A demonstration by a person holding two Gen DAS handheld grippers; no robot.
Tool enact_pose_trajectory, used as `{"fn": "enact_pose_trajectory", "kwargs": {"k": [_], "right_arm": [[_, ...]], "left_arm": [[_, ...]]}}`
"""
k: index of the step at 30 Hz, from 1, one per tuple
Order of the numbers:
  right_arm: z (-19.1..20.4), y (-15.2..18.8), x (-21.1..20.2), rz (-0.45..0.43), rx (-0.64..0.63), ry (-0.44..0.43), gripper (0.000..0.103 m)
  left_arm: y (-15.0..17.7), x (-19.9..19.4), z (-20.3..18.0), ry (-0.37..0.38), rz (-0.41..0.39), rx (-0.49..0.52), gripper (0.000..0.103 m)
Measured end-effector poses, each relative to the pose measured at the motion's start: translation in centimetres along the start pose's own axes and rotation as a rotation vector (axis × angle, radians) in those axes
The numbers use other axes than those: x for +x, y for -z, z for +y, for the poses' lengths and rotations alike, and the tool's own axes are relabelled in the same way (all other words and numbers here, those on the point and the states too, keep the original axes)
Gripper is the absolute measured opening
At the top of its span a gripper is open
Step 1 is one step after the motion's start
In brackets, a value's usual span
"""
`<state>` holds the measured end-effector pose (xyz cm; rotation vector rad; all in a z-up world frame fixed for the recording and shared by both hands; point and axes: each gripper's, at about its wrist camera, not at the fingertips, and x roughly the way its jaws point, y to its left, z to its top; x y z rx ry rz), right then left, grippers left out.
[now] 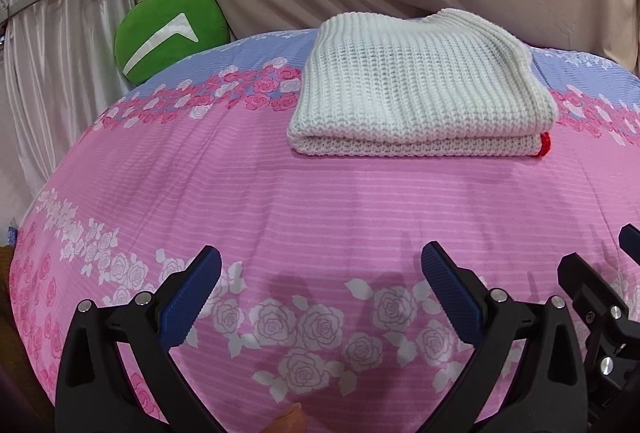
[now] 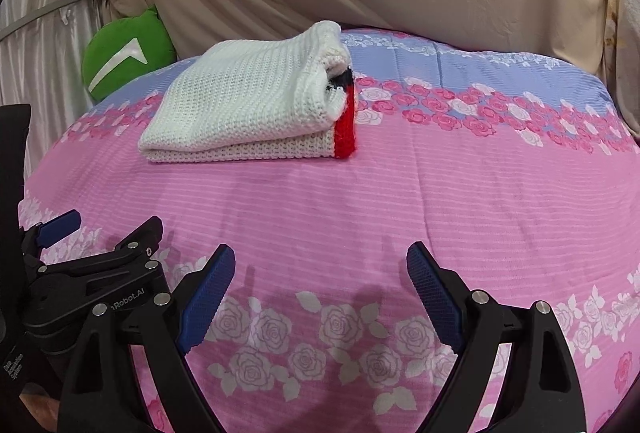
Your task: Fold small clothes
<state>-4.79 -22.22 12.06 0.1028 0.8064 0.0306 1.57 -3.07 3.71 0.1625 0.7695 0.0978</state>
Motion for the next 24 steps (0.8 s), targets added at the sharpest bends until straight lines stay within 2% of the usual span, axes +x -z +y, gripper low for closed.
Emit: {"fn": "enact_pose_trajectory", "kwargs": {"k": [10, 24], "right_arm": [[0.36, -0.04, 0.13, 0.006, 0.001, 0.039, 0.086], [0.20, -0.17, 0.09, -0.007, 0.018, 0.078, 0.086]], "left_arm": [[-0.09, 0.21, 0.52, 0.013, 0.007, -0.028, 0.098], [-0.11, -0.37, 0.63, 0.002, -0.032, -0.022, 0.098]]}}
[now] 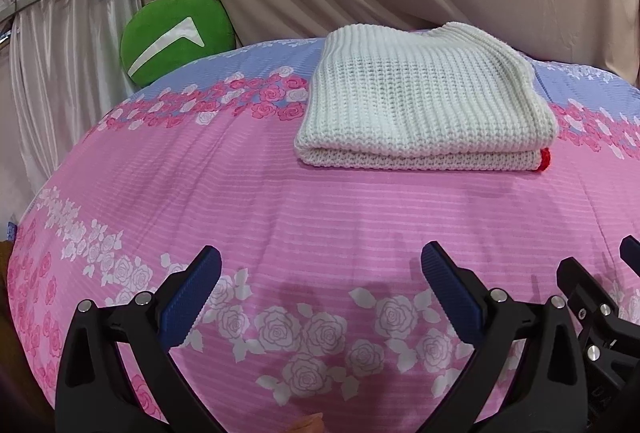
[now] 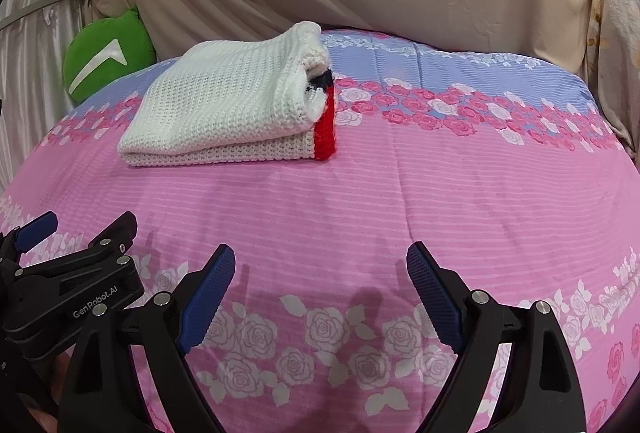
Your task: Fold small clothes
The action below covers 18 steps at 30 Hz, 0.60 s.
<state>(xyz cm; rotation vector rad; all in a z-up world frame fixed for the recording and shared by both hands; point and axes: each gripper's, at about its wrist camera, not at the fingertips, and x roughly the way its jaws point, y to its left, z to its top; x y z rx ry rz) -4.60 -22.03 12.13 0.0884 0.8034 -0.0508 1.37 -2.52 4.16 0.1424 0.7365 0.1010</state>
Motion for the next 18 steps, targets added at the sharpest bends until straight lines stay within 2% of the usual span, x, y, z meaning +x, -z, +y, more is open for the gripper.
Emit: {"fn": "enact_pose_trajectory", "kwargs": {"k": [6, 18], "right_arm": [[0.2, -0.5, 0.6, 0.012, -0.001, 0.000, 0.086], [0.8, -1.4, 1.5, 0.011, 0.008, 0.000, 0.086]], "left_arm": [[-0.7, 0.6, -0.6, 0.020, 0.001, 0.021, 0.098], [-1.7, 1.8, 0.1, -0.001, 0.011, -0.013, 0.098]]}}
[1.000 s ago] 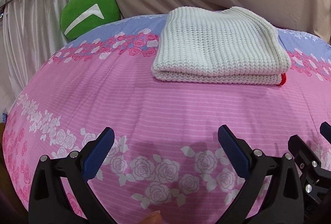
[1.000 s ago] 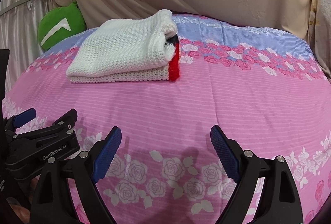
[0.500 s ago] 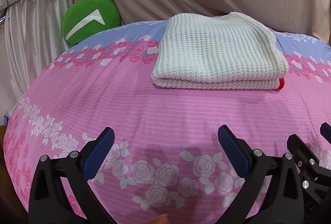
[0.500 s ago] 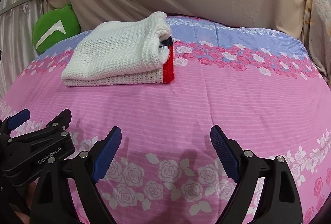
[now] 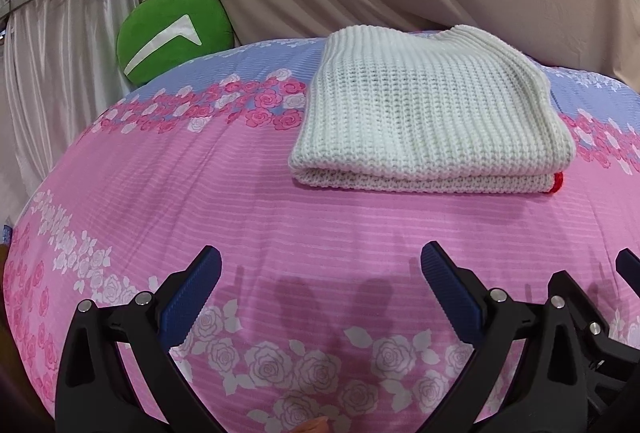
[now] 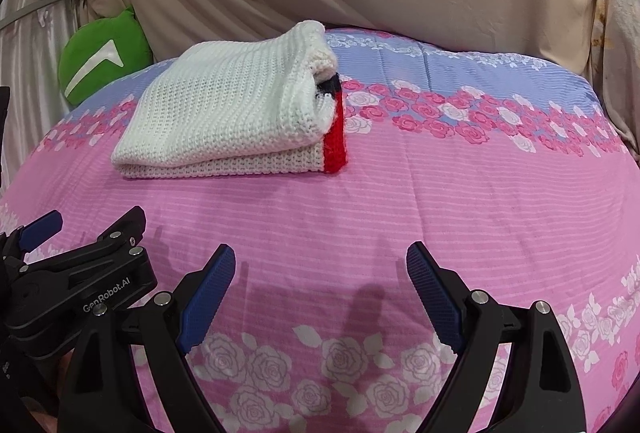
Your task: Fold small clothes
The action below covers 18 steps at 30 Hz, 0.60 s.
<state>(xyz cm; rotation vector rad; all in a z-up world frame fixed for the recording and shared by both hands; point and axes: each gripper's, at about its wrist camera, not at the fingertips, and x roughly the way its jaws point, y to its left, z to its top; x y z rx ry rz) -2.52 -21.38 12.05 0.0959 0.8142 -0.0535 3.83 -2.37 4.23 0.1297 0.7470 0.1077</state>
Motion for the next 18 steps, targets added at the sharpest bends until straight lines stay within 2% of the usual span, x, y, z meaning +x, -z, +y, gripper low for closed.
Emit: {"fn": "enact_pose_trajectory", "kwargs": {"k": [6, 11, 14, 18], "right_arm": [[-0.02, -0.12, 0.05, -0.006, -0.001, -0.001, 0.086], [-0.29, -0.07, -0.26, -0.024, 0.010, -0.008, 0.086], [-0.34, -0.03, -0.42, -0.031, 0.014, -0.002, 0.086], [-0.34, 0.01, -0.54, -0.037, 0.015, 0.010, 0.086]], "left_arm": [[-0.11, 0.04, 0.01, 0.004, -0.006, -0.001, 0.097], [-0.15, -0.36, 0.07, 0.044, -0.034, -0.006, 0.097], [0.01, -0.85, 0.00, 0.033, -0.065, -0.007, 0.098], [0.10, -0.83, 0.01, 0.038, -0.062, -0.006, 0.098]]}}
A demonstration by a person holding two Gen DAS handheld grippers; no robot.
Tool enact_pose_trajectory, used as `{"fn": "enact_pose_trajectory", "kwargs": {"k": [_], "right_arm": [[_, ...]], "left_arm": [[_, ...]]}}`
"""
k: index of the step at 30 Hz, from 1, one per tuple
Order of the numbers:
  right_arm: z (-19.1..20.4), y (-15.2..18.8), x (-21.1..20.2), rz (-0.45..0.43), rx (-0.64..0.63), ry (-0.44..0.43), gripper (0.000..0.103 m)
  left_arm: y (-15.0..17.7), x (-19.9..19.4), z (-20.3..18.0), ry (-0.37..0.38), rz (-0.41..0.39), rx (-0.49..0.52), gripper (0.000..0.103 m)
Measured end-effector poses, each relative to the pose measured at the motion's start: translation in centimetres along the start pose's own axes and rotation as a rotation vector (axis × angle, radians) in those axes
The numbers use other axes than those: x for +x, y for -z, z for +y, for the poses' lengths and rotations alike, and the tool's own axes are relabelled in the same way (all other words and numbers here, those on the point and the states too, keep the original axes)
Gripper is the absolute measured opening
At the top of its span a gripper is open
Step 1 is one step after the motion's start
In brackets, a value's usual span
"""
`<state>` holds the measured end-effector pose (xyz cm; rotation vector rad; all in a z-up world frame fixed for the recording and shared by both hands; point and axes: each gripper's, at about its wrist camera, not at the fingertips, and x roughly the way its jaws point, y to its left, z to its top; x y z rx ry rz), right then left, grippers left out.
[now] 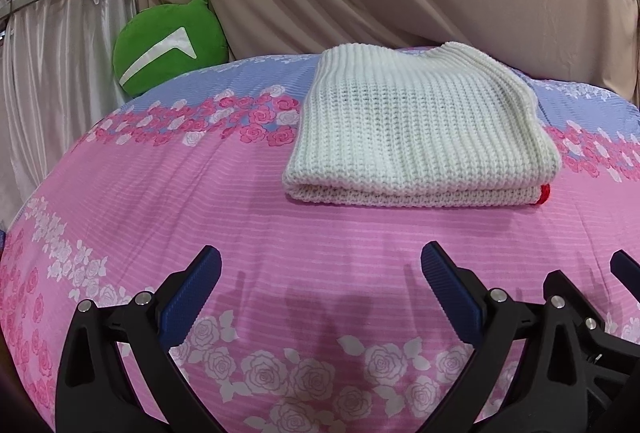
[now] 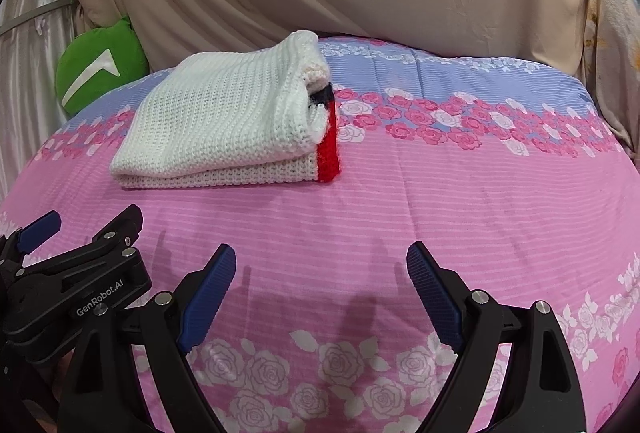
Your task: Fold small clothes
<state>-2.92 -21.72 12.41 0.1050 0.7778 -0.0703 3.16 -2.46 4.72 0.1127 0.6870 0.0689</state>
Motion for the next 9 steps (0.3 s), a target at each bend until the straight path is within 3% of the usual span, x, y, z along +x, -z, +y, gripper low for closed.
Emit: {"fn": "enact_pose_trajectory", "kwargs": {"k": [9], "right_arm": [[0.29, 0.10, -0.25, -0.003, -0.005, 0.024, 0.086]], "left_arm": [[0.05, 0.06, -0.05, -0.019, 0.006, 0.005, 0.098]]}}
